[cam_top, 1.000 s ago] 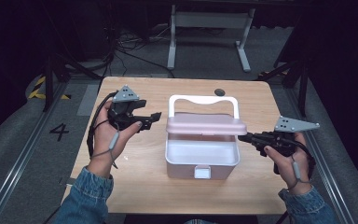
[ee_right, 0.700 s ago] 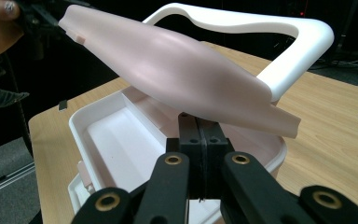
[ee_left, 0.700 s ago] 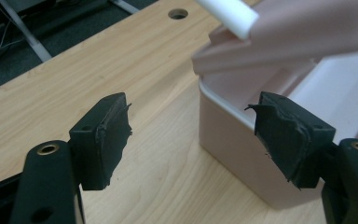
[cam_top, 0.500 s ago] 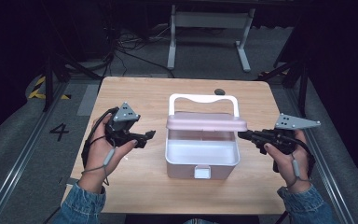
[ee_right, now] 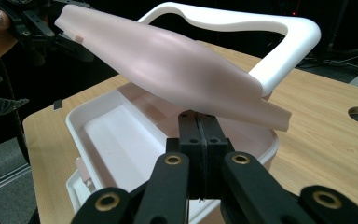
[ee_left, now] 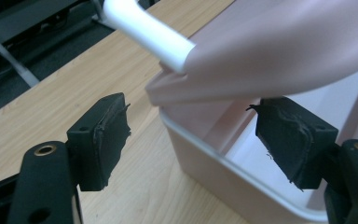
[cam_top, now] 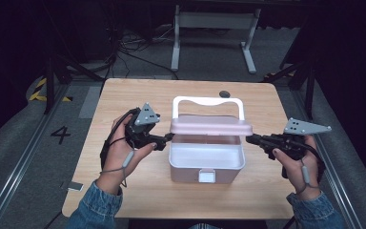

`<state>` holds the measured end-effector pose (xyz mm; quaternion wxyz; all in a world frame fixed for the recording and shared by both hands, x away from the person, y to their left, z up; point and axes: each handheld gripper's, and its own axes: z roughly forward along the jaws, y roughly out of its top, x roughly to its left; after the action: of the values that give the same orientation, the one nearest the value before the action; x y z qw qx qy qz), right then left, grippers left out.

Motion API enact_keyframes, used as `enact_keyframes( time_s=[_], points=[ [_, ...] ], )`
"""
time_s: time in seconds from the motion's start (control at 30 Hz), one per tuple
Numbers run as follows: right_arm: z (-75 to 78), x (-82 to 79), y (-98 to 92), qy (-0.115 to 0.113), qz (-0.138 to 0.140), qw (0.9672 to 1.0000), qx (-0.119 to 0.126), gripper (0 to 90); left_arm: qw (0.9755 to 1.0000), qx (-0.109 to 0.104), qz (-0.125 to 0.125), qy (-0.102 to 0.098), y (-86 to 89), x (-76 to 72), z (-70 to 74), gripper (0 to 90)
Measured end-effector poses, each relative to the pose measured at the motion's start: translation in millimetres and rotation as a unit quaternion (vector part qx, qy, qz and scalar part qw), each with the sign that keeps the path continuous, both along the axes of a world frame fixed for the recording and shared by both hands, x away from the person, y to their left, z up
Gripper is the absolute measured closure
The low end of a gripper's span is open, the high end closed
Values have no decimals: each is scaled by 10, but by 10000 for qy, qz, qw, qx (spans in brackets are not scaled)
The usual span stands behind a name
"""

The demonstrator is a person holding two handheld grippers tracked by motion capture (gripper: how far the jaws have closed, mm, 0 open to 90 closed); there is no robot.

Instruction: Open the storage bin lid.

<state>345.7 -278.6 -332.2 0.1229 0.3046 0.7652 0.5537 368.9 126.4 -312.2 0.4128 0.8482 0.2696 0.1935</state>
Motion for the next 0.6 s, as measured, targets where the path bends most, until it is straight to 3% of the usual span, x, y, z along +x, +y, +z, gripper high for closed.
enact_keyframes(
  time_s=[0.07, 0.17, 0.33, 0.43, 0.6],
  points=[
    [11, -2, -3, 21, -10, 10000, 2, 900, 10000, -22, -46, -16, -35, 14, 9, 259],
    [16, 2, 4, -4, -23, 10000, -10, 900, 9997, -231, -102, 39, -62, 43, 13, 265],
    [29, 28, 18, -8, -43, 10000, 34, 900, 9996, -287, -63, -37, -74, 90, 28, 269],
    [31, 42, 30, 16, -34, 10000, 66, 900, 9993, -350, -92, 16, -114, 116, 40, 269],
    [39, 44, 43, 0, -13, 10000, 58, 900, 9996, -256, -108, -49, -178, 139, 56, 277]
  ],
)
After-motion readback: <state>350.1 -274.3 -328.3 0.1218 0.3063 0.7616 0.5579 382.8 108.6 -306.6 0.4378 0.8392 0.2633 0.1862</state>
